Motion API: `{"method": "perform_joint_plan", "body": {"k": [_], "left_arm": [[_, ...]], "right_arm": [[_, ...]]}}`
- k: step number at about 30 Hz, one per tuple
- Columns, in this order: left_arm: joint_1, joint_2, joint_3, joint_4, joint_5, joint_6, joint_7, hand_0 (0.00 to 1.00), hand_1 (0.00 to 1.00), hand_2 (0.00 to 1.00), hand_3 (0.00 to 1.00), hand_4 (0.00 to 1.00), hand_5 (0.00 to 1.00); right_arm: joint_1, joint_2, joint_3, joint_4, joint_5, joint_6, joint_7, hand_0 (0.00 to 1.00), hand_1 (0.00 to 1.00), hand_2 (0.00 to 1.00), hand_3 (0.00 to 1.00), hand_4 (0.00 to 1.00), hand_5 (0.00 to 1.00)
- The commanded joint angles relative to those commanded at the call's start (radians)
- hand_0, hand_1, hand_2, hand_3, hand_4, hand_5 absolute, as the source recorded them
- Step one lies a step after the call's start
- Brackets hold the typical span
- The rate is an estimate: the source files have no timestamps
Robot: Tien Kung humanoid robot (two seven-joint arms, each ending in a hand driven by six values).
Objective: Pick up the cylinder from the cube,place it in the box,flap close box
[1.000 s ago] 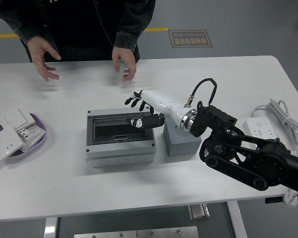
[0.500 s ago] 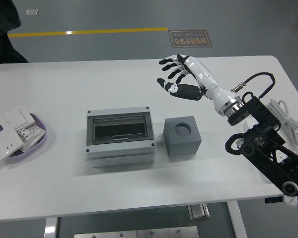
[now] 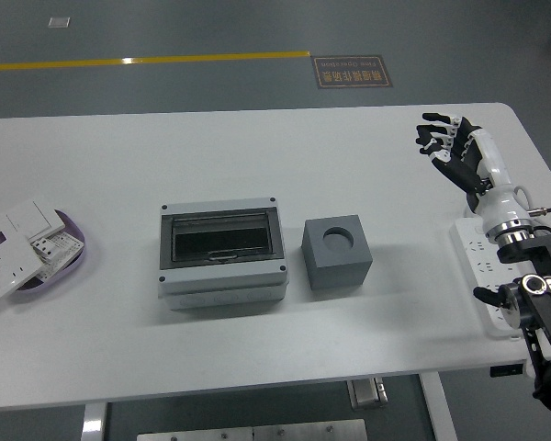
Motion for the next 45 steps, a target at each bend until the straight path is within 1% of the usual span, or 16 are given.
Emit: {"method": "perform_joint_plan", "body": {"k": [3,4,9,10,20,21,22,27,28,33,34,36,45], "left_arm": [[-0.001,0.001,0.0,0.0,0.002,-0.001,0.0,0.634,0.663,0.578,0.633,0.716,0.291],[-0.001,0.002,0.001,0.0,0.003,-0.001,0.0,0.635,0.663,0.578,0.634,0.717,0.292],[0.0,0.004,-0.005,0.0,0.009,0.0,0.004,0.635,0.663,0.578,0.634,0.717,0.292],[0.001,0.004,-0.008,0.0,0.011,0.0,0.005,0.635,0.663,0.581,0.635,0.718,0.294],[0.002,-0.005,-0.013,0.0,0.005,0.001,0.004,0.635,0.663,0.581,0.637,0.719,0.297],[0.002,-0.006,-0.013,0.0,0.005,0.001,0.004,0.635,0.663,0.581,0.637,0.719,0.297],[0.002,-0.007,-0.013,0.0,0.004,0.002,0.003,0.636,0.663,0.582,0.638,0.72,0.298],[0.0,-0.01,-0.017,0.0,0.004,0.002,0.003,0.636,0.663,0.582,0.638,0.72,0.298],[0.0,-0.01,-0.017,0.0,0.004,0.002,0.003,0.636,0.663,0.583,0.637,0.721,0.301],[-0.002,-0.01,-0.017,0.0,0.001,0.003,0.002,0.636,0.663,0.583,0.637,0.721,0.301],[-0.002,-0.01,-0.017,0.0,0.001,0.003,0.002,0.636,0.664,0.584,0.639,0.72,0.302],[-0.001,-0.01,-0.018,0.0,0.001,0.003,0.003,0.636,0.664,0.584,0.639,0.72,0.302],[-0.002,-0.013,-0.021,0.0,0.003,0.003,0.005,0.636,0.664,0.584,0.639,0.721,0.303]], "right_arm": [[-0.007,0.01,0.052,-0.01,0.005,0.002,0.006,0.717,0.673,0.679,0.674,0.733,0.382],[-0.009,0.013,0.067,-0.012,0.007,0.002,0.008,0.741,0.688,0.702,0.746,0.837,0.36],[-0.02,0.017,0.106,-0.018,0.016,-0.001,0.012,0.741,0.688,0.702,0.746,0.837,0.36],[-0.022,0.017,0.108,-0.019,0.018,-0.001,0.013,0.746,0.692,0.705,0.747,0.861,0.397],[-0.034,0.026,0.108,-0.022,0.035,0.004,0.028,0.755,0.692,0.702,0.737,0.85,0.392],[-0.035,0.026,0.109,-0.023,0.043,0.005,0.031,0.755,0.692,0.702,0.737,0.85,0.392],[-0.036,0.026,0.108,-0.025,0.054,0.007,0.036,0.76,0.692,0.702,0.73,0.827,0.391],[-0.039,0.028,0.103,-0.028,0.124,0.02,0.062,0.76,0.692,0.702,0.73,0.827,0.391],[-0.04,0.029,0.103,-0.028,0.134,0.022,0.065,0.761,0.692,0.703,0.733,0.844,0.374],[-0.039,0.028,0.099,-0.022,0.186,0.034,0.083,0.761,0.692,0.703,0.733,0.844,0.374],[-0.038,0.028,0.097,-0.021,0.195,0.036,0.086,0.763,0.691,0.701,0.735,0.864,0.395],[-0.037,0.029,0.094,-0.019,0.211,0.04,0.091,0.763,0.691,0.701,0.735,0.864,0.395],[-0.037,0.028,0.09,-0.008,0.234,0.049,0.097,0.766,0.691,0.701,0.732,0.873,0.41]]}}
